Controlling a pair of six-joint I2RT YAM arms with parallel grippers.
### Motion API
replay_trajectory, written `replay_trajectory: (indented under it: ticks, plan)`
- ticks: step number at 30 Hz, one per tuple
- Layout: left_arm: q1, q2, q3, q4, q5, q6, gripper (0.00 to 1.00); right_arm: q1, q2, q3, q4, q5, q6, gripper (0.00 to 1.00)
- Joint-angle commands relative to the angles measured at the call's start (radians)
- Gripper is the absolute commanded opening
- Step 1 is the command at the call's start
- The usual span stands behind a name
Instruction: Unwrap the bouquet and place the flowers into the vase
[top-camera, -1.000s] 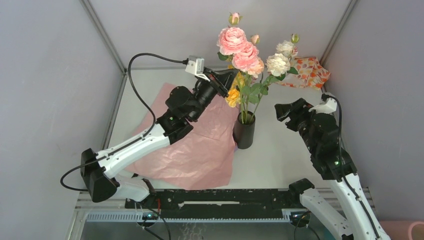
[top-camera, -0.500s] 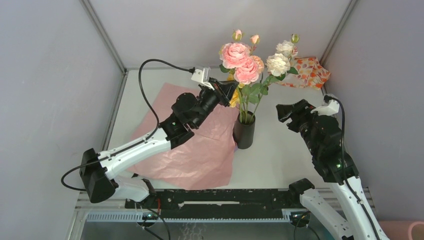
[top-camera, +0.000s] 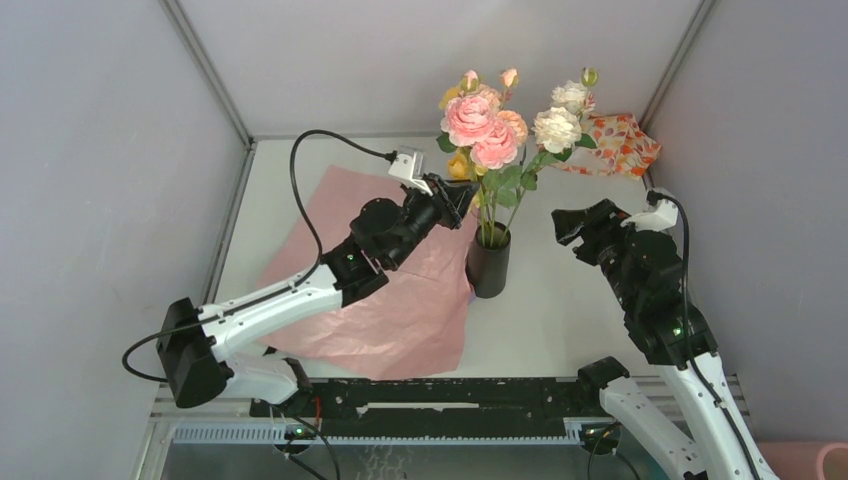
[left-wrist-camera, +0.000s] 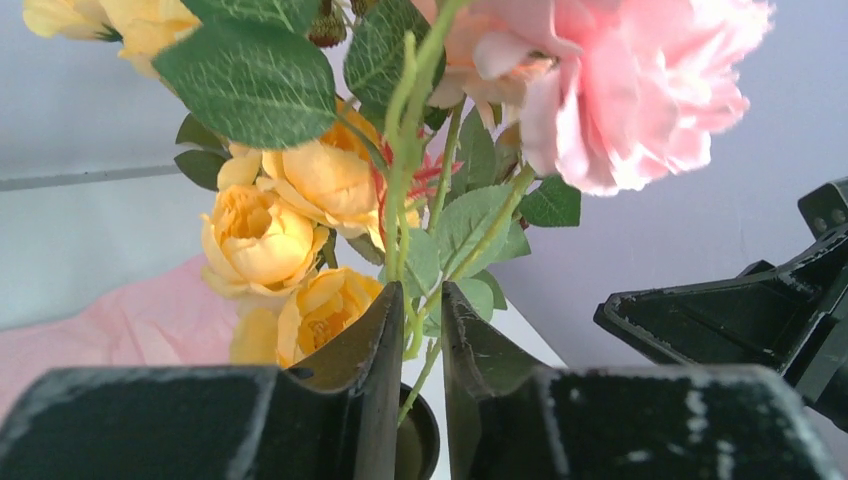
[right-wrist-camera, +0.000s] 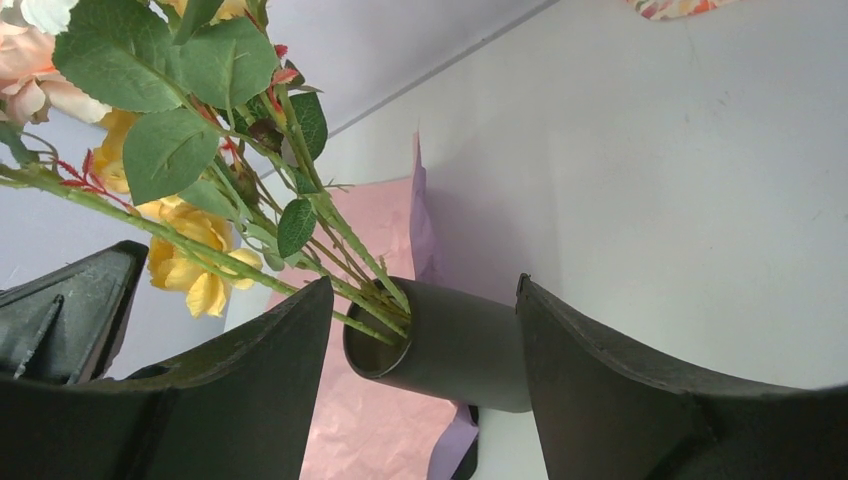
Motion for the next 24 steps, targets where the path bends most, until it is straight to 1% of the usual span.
replay_trajectory:
  ticks: [1, 6, 9, 14, 20, 24]
  plan:
    - [-0.013, -0.049, -0.019, 0.009, -0.020, -0.009, 0.25, -0.008, 0.002, 0.004, 0.020, -0.009, 0.014, 0.76]
    - [-0.022, -0.066, -0.032, -0.028, -0.030, 0.003, 0.28, -0.007, 0.004, 0.004, 0.027, -0.024, 0.012, 0.76]
    - [-0.032, -0.104, -0.042, -0.052, -0.040, 0.018, 0.29, -0.006, 0.003, 0.004, 0.032, -0.023, 0.016, 0.77]
    - [-0.045, -0.178, -0.058, -0.085, -0.073, 0.056, 0.35, -0.006, 0.006, 0.004, 0.051, -0.028, 0.021, 0.78]
    - [-0.057, -0.267, -0.080, -0.119, -0.087, 0.061, 0.36, -0.006, 0.018, 0.004, 0.070, -0.048, 0.027, 0.79]
    - [-0.079, -0.357, -0.104, -0.140, -0.150, 0.076, 0.36, -0.005, 0.025, 0.022, 0.084, -0.061, 0.019, 0.81]
